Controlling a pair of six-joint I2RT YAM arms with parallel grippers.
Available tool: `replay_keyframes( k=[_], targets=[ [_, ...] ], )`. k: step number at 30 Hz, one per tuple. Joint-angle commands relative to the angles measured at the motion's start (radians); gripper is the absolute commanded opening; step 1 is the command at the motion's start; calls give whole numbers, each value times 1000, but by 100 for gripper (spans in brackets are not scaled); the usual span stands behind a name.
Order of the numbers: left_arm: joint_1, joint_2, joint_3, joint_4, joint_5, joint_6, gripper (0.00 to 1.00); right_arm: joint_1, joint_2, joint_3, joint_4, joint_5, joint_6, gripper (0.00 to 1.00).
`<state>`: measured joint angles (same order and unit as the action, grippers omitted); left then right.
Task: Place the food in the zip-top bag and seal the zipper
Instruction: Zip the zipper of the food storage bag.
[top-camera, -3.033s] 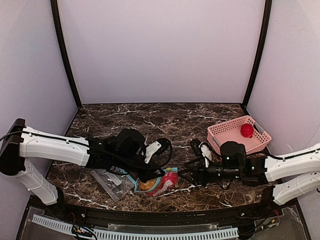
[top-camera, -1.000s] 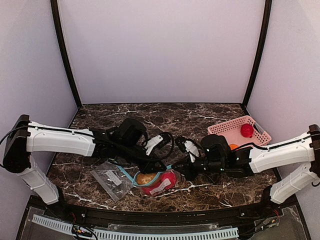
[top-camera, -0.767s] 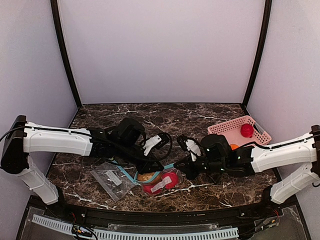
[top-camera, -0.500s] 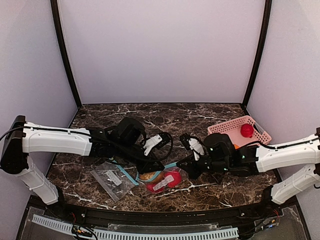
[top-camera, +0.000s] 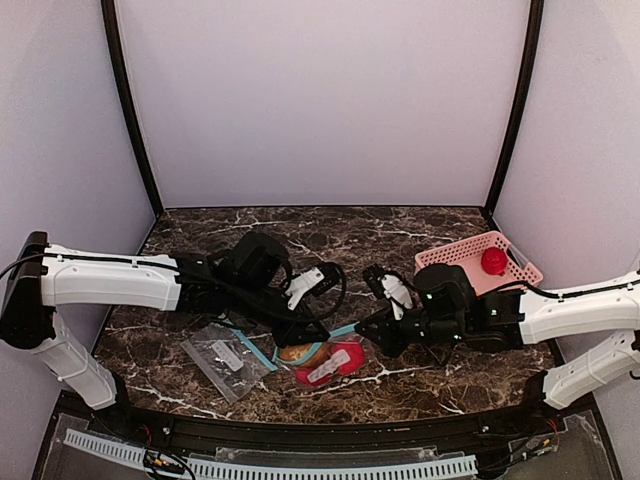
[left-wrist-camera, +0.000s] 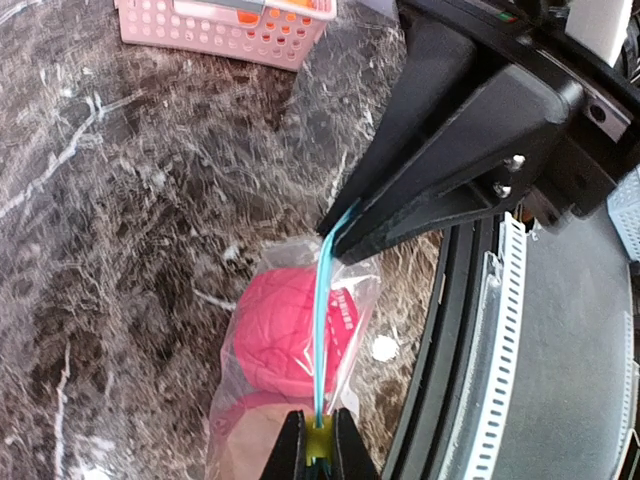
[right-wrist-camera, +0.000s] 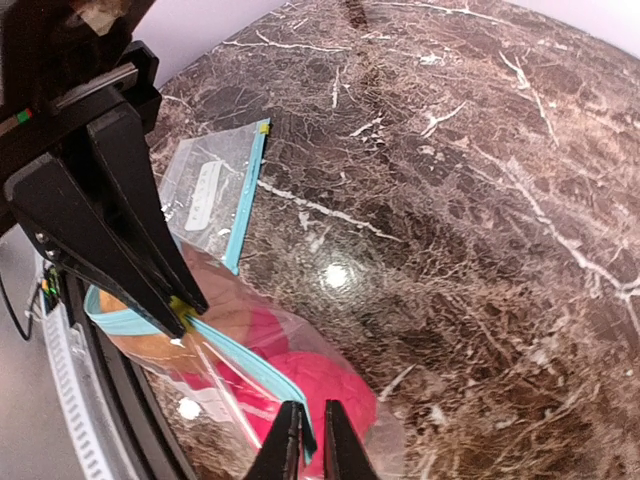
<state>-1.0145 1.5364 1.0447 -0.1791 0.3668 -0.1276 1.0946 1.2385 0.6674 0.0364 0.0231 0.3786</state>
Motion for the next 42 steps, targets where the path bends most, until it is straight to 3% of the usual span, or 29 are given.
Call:
replay_keyframes(
  k=[1,3,6,11,15,18,25,42],
  targets=[
    [0,-41,-24,-86,47,-113,1,-13,-11,6,-41,54,-20,24],
    [1,-43,-35,-71,18,-172,1,-4,-10,14,-41,63,-18,48],
    [0,-45,-60,-48,-32,-272,1,30,-15,15,2,95,-8,70],
    [9,-47,-110,-2,-88,-392,1,131,17,41,21,206,27,84],
    [24,-66,-151,61,-123,-478,1,217,112,108,-16,344,144,88],
    [26,-82,-197,138,-131,-535,1,273,185,167,0,391,196,97],
    [26,-136,-270,212,-181,-635,1,312,339,311,0,393,263,99],
    [25,-194,-296,194,-220,-637,1,338,508,457,-97,371,242,99]
  ],
)
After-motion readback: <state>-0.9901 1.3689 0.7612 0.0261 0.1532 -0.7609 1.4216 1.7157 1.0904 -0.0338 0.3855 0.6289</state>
